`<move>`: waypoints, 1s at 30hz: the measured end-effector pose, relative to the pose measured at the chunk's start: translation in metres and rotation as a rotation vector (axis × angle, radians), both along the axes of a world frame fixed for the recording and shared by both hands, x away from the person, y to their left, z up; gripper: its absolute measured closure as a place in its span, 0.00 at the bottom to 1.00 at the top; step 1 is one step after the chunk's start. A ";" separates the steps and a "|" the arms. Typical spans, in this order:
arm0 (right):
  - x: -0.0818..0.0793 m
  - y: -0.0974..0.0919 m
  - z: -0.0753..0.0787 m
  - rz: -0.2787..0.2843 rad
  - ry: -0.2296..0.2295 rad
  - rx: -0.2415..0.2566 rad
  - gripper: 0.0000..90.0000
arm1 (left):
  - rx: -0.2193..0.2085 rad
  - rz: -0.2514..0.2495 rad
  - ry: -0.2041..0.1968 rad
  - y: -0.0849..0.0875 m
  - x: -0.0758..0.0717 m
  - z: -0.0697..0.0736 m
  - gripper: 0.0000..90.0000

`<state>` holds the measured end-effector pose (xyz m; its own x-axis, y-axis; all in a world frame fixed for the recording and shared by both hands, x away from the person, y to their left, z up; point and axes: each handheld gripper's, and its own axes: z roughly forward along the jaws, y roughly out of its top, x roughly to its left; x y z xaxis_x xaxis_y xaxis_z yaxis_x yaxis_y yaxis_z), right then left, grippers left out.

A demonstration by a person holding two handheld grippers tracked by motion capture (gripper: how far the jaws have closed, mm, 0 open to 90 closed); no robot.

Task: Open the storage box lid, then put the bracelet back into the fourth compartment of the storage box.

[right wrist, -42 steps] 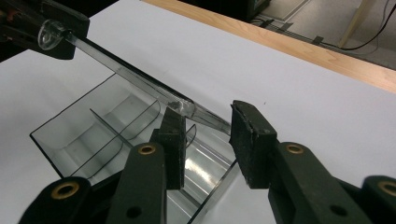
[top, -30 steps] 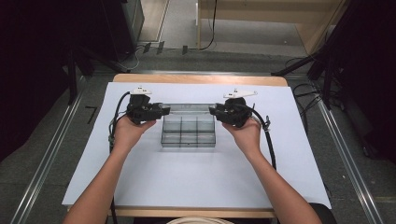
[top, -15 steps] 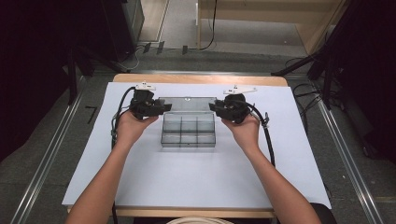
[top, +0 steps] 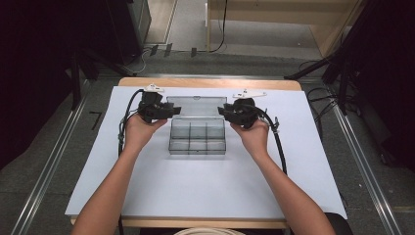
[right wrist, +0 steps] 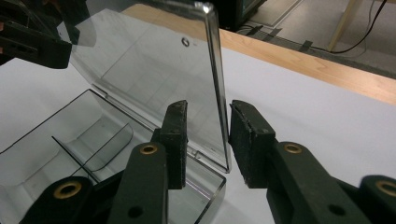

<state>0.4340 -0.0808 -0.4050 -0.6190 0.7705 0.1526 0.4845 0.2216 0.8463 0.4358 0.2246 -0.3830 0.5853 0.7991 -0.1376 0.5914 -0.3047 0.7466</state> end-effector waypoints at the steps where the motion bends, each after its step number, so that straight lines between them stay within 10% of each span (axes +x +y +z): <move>1: 0.000 0.000 0.000 0.000 0.000 0.000 0.76 | 0.000 0.000 0.000 0.000 0.000 0.000 0.65; 30: 0.016 0.005 -0.010 -0.036 0.026 0.013 0.74 | -0.027 0.046 0.025 -0.001 0.022 -0.009 0.67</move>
<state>0.4504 -0.0753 -0.4145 -0.5863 0.7901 0.1788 0.5142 0.1925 0.8358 0.4578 0.2237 -0.3920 0.5446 0.8207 -0.1730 0.6225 -0.2573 0.7391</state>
